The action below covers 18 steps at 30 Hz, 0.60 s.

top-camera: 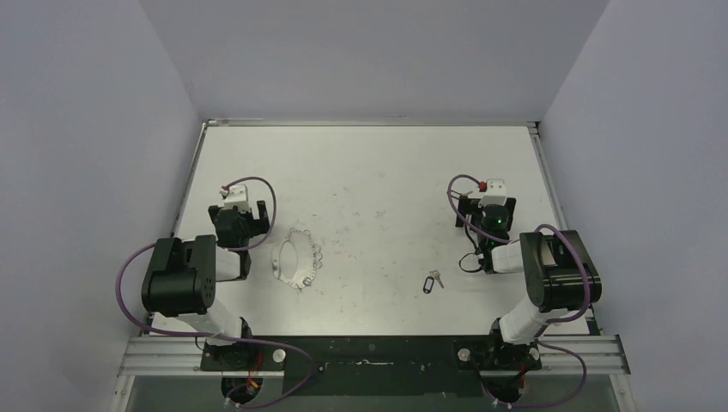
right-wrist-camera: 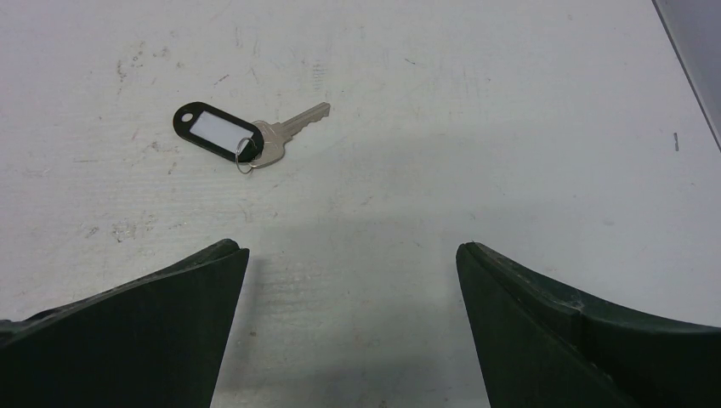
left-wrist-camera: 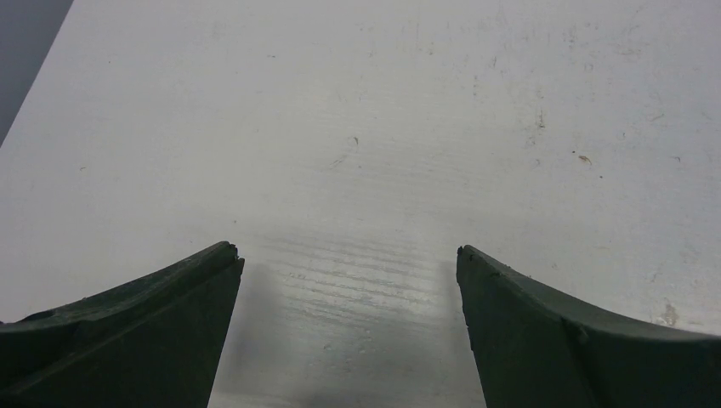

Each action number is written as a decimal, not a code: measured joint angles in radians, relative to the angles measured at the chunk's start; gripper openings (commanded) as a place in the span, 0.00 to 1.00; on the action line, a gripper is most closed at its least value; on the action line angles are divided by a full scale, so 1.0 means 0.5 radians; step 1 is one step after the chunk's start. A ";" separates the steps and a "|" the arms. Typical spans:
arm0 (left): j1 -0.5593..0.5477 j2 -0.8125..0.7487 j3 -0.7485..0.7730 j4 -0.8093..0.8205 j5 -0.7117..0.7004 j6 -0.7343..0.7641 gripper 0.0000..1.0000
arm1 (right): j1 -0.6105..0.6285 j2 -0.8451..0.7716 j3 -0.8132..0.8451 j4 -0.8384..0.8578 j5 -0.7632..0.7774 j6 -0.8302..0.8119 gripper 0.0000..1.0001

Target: Put the keys on the keyring

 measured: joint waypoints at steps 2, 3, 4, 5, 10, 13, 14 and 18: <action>0.000 0.000 0.000 -0.001 0.000 0.001 0.97 | 0.000 0.000 0.000 0.000 0.000 0.000 1.00; 0.000 0.000 0.000 0.000 0.000 0.000 0.97 | 0.000 0.000 0.000 0.000 0.000 0.000 1.00; 0.000 0.000 0.000 0.000 0.000 0.000 0.97 | 0.000 0.000 0.000 -0.001 0.000 0.000 1.00; 0.000 0.000 0.000 0.000 0.001 0.000 0.97 | 0.000 0.001 0.000 0.000 0.000 0.000 1.00; 0.000 0.000 0.000 -0.001 0.000 0.000 0.97 | 0.000 0.000 0.000 -0.001 0.000 0.000 1.00; -0.001 -0.016 -0.001 -0.018 -0.017 -0.002 0.97 | 0.002 -0.004 0.000 -0.007 0.001 0.000 1.00; -0.001 -0.060 0.000 -0.079 -0.033 -0.008 0.97 | 0.002 -0.020 0.004 -0.044 0.000 0.000 1.00; -0.002 -0.586 0.153 -0.874 -0.140 -0.248 0.97 | 0.002 -0.295 0.282 -0.752 0.001 0.152 1.00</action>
